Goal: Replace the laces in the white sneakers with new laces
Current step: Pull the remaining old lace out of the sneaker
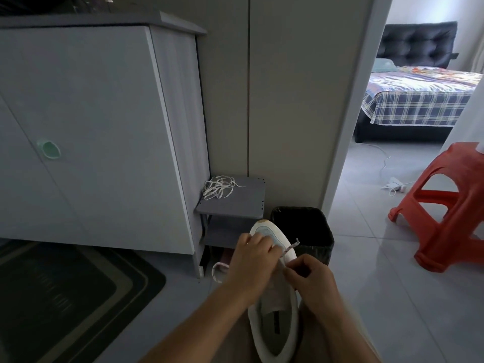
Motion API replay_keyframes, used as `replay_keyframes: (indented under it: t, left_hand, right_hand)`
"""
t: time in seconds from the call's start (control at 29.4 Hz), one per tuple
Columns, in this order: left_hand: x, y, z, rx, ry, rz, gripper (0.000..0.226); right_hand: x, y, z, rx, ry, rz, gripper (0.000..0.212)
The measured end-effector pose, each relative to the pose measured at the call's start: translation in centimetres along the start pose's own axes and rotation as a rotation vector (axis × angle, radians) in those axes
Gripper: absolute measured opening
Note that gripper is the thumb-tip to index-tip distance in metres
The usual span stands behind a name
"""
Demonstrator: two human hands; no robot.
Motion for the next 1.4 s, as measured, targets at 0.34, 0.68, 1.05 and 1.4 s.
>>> replay_keyframes:
  t: [0.34,0.68,1.05,1.4]
  left_hand:
    - [-4.5,0.0,-2.8,-0.252,0.157,0.044,0.017]
    - [-7.6,0.2,-5.7,-0.332,0.396,0.021,0.022]
    - [-2.7,-0.2,-1.6,-0.222,0.343,-0.1,0.031]
    - [-0.3,-2.0,0.2,-0.067,0.401,-0.013,0.026]
  right_hand:
    - [0.2,0.8,0.3,0.025,0.009,0.013,0.015]
    - [0.0,0.0,-0.2,0.032,0.056,-0.044,0.022]
    - [4.1,0.2,-1.1,-0.033,0.001,-0.106,0.019]
    - [3.7,0.4,-0.6,-0.11,0.031,-0.036,0.03]
Point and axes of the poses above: each hand's wrist, its own x-axis towards the middle knuckle, its own y-axis out of the back of the hand, z = x × y, the point moved 5 cm from there along x, towards the middle knuckle, and after that the axes turned 3 degrees about x, right-handed, at the moved point
